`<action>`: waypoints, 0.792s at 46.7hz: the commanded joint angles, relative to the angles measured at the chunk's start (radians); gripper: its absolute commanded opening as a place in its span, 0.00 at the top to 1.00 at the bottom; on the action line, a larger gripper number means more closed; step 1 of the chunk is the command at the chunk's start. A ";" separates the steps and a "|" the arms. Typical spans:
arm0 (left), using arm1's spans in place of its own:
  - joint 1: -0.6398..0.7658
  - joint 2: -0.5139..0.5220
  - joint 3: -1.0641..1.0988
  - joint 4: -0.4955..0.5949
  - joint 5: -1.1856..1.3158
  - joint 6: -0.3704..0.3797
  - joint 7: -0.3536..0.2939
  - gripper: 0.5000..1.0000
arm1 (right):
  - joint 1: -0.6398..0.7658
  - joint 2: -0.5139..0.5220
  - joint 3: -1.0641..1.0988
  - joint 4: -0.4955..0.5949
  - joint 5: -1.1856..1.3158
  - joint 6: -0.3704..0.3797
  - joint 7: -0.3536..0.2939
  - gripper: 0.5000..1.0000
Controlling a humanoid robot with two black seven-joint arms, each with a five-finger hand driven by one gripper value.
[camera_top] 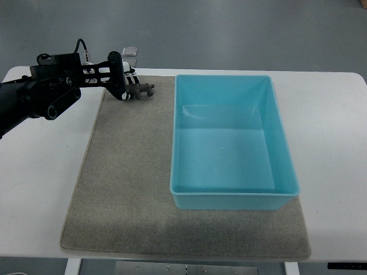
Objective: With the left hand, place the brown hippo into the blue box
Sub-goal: 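Lower the left hand over the hippo and close fingers around it, then lift the hippo with the left hand and carry it over the blue box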
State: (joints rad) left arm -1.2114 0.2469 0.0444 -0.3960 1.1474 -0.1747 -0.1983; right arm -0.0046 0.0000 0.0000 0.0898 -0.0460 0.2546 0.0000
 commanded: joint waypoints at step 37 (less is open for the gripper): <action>-0.072 0.221 -0.021 -0.282 -0.020 0.000 -0.003 1.00 | 0.000 0.000 0.000 0.001 0.000 0.000 0.000 0.13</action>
State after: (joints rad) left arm -1.2643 0.4297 0.0257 -0.6151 1.1263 -0.1730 -0.2009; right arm -0.0049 0.0000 0.0001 0.0896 -0.0459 0.2547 0.0002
